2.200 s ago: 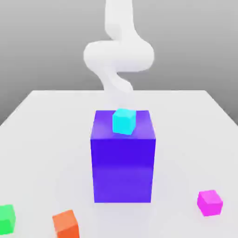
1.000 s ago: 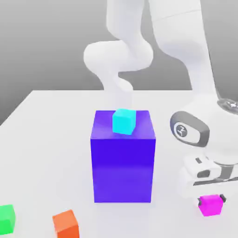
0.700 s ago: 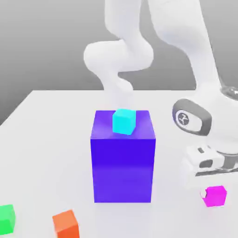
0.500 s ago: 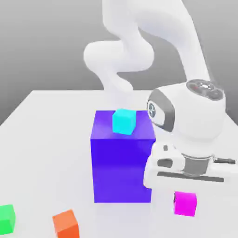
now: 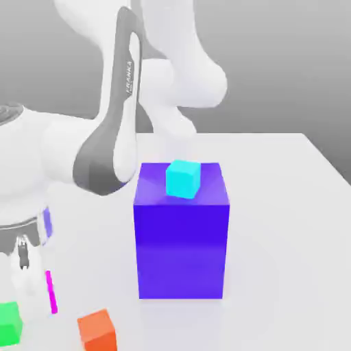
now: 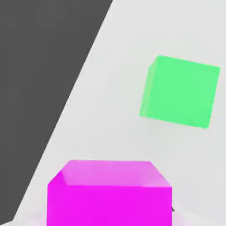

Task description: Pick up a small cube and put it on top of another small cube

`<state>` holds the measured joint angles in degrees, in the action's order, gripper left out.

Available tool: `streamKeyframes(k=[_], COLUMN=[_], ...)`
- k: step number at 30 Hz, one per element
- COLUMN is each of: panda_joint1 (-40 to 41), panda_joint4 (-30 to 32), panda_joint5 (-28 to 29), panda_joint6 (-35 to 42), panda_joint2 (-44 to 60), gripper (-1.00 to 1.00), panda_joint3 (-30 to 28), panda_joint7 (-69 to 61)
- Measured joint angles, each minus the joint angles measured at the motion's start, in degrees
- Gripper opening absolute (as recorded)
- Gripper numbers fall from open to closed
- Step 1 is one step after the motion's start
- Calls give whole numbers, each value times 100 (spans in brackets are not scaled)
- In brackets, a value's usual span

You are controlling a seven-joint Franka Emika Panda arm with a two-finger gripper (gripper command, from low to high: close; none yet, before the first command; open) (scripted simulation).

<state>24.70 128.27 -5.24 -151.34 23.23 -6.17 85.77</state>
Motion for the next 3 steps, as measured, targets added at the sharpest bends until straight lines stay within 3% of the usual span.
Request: streamKeyframes(k=[3], panda_joint1=[0], panda_joint4=[0], panda_joint5=[0], panda_joint6=[0], panda_joint2=[0], gripper=[100], panda_joint3=[0], panda_joint7=[0])
